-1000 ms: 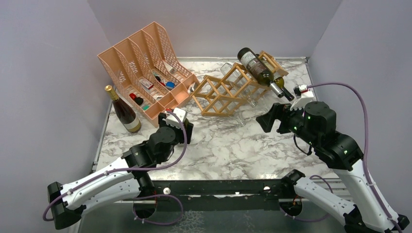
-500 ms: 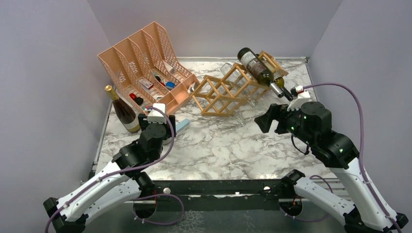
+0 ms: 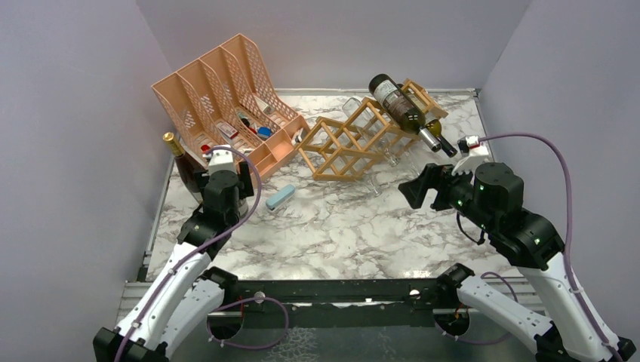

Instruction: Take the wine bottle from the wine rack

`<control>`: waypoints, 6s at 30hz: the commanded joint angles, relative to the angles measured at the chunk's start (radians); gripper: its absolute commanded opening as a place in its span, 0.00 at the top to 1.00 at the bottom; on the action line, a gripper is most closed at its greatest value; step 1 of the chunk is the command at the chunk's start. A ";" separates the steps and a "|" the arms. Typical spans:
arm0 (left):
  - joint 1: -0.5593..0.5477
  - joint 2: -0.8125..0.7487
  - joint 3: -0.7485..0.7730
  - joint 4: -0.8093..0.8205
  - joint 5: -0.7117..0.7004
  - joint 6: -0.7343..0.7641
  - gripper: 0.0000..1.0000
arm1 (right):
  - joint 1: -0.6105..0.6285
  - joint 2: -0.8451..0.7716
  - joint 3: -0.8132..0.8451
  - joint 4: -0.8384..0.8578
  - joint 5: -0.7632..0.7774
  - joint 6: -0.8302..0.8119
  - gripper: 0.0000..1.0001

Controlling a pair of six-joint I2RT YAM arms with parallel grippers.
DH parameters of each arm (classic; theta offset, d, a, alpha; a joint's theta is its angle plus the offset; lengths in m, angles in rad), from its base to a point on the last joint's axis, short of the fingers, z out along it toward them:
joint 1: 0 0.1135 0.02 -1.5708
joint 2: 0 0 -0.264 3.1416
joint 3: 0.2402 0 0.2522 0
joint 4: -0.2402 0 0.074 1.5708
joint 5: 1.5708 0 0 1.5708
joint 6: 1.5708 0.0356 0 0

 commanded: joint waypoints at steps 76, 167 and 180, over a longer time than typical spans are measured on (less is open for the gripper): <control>0.210 0.243 0.509 0.149 1.019 0.042 0.06 | 0.002 0.178 -0.032 0.147 -0.081 -0.040 0.00; -0.122 0.539 0.620 0.257 0.890 0.084 0.01 | -0.056 0.470 0.253 0.157 0.330 -0.222 0.02; -0.105 0.450 0.419 0.394 0.929 0.118 0.01 | -0.376 0.579 0.223 0.223 -0.089 -0.213 0.05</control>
